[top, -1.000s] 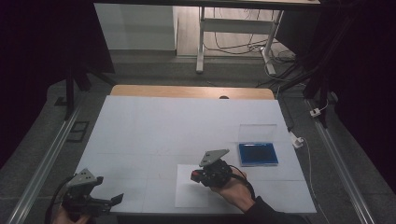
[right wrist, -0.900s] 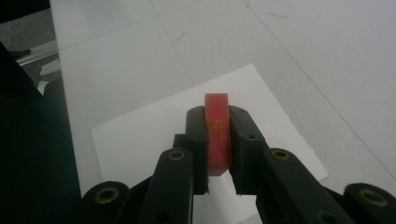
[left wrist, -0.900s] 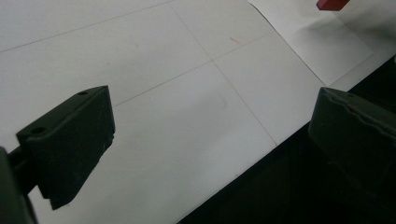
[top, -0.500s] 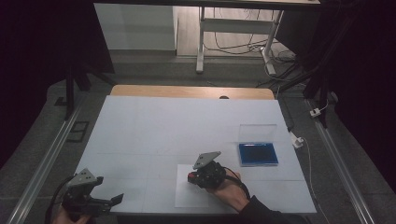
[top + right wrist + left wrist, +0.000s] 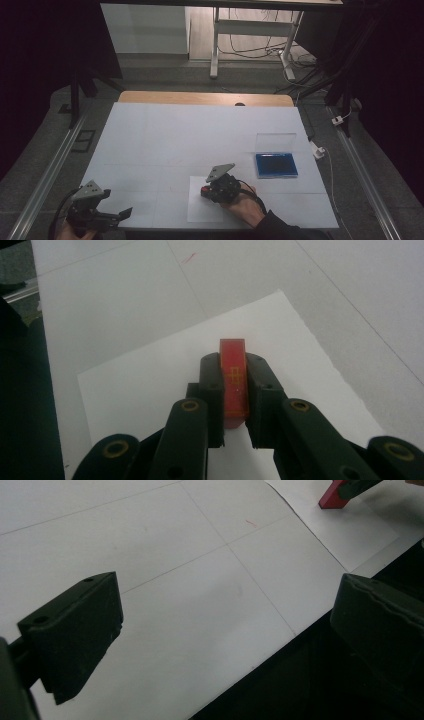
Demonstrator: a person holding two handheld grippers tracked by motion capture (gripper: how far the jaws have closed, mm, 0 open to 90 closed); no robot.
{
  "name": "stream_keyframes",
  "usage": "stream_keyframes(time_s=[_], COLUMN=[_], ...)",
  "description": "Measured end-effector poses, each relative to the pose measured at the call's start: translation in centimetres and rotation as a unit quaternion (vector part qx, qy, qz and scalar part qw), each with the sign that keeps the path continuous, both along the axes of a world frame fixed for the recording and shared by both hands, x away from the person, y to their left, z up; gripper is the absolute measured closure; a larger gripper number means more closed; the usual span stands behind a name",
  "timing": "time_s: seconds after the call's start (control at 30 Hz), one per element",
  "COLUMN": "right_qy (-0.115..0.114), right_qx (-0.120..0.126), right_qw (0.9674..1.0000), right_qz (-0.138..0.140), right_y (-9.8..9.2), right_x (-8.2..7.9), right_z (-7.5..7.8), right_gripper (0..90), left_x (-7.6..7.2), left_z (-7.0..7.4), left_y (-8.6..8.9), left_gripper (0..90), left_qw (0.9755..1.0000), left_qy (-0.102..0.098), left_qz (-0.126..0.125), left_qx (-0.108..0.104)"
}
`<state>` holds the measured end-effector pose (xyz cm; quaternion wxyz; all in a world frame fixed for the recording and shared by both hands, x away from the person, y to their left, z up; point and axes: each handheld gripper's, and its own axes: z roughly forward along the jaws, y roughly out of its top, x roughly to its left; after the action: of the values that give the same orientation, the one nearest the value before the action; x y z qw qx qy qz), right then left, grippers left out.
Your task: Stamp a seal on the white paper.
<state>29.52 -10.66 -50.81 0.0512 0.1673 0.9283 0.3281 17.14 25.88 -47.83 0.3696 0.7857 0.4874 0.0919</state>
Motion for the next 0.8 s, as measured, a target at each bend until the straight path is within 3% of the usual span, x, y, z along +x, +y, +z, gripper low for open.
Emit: stream_keyframes(time_s=[0.33,0.4,0.53,0.63,0.8], right_qy=[-0.051,-0.049,0.005,0.022,-0.013], right_qx=[-0.035,-0.033,0.003,0.013,-0.014], right_qw=[0.998,0.9982,1.0,0.9997,0.9998], right_qz=[0.013,0.013,0.004,-0.002,0.008], right_y=[0.8,0.7,-0.1,-0.2,0.3], right_x=[-1.3,-1.1,0.2,0.5,-0.2], right_z=[0.1,0.1,-0.2,-0.2,0.0], right_gripper=[80.7,80.8,80.9,80.8,80.9], left_x=[0.1,0.1,0.1,0.1,0.1], left_z=[0.0,0.0,0.0,0.0,0.0], left_y=[0.0,0.0,0.1,0.0,0.0], left_gripper=[0.8,0.8,0.8,0.8,0.8], left_qw=[1.0,1.0,1.0,1.0,1.0], left_qy=[0.005,0.005,0.005,0.006,0.006], left_qz=[0.002,0.002,0.002,0.002,0.001], left_qx=[0.0,0.0,-0.005,-0.004,-0.001])
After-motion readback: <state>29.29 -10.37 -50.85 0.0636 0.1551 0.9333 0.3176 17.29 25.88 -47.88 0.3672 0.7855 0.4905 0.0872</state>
